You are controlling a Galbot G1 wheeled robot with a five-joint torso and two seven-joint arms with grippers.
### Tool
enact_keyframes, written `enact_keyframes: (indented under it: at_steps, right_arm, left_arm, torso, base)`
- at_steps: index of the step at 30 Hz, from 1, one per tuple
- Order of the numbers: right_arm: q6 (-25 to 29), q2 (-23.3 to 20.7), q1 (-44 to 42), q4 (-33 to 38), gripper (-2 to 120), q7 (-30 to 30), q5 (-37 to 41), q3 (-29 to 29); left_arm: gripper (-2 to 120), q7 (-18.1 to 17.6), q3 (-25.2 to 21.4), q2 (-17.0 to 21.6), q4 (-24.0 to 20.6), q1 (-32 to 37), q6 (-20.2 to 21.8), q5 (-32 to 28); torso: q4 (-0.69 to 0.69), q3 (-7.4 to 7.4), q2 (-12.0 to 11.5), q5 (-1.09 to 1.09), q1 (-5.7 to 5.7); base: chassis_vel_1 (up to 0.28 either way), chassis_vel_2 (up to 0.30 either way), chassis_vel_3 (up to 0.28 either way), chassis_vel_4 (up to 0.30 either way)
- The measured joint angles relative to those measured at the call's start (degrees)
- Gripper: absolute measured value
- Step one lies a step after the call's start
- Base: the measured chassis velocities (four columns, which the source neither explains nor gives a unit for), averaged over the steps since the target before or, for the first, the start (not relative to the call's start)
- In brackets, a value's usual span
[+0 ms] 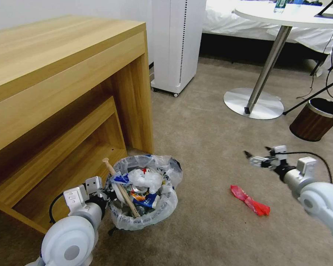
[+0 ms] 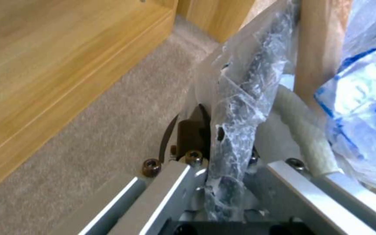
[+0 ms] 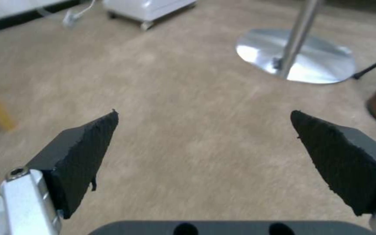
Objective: Pick up the trash bin and place the garbage on the floor into it.
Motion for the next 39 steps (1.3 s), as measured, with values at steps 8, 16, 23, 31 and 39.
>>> enact_keyframes:
  at_steps: [8,16,23,31,39]
  right_arm:
    - [1.3,6.5,-8.6,4.3,100,1.5,-4.5,12.6]
    - [2.1,13.2,-20.7,9.9,100,-0.2,-11.1,24.0]
    - [3.2,15.8,-24.3,11.3,100,-1.5,-13.6,26.0]
    - [3.8,16.6,-24.7,11.8,100,-2.1,-14.9,25.8]
    - [5.0,16.4,-23.7,10.9,100,-1.6,-16.2,24.7]
  left_arm:
    - [0,2.9,0.8,-3.9,-0.2,1.5,0.7,6.5]
    - [0,3.2,1.7,-5.9,-0.2,2.0,1.1,9.2]
    - [0,3.5,3.2,-7.7,0.4,2.5,1.2,11.0]
    - [0,4.0,3.9,-9.0,0.9,3.8,1.2,13.9]
    - [0,5.2,4.4,-10.0,0.9,5.5,1.4,16.9]
  torso:
    - [0.00,-0.01,0.0,0.00,0.00]
    - [-0.02,-0.01,0.0,0.00,-0.01]
    - [-0.01,-0.01,0.0,0.00,-0.01]
    - [-0.01,-0.01,0.0,0.00,-0.01]
    - [-0.01,-0.01,0.0,0.00,-0.01]
  base:
    - [0.000,0.000,0.000,0.000]
    - [0.000,0.000,0.000,0.000]
    - [0.000,0.000,0.000,0.000]
    - [0.000,0.000,0.000,0.000]
    - [-0.028,-0.020,-0.027,-0.024]
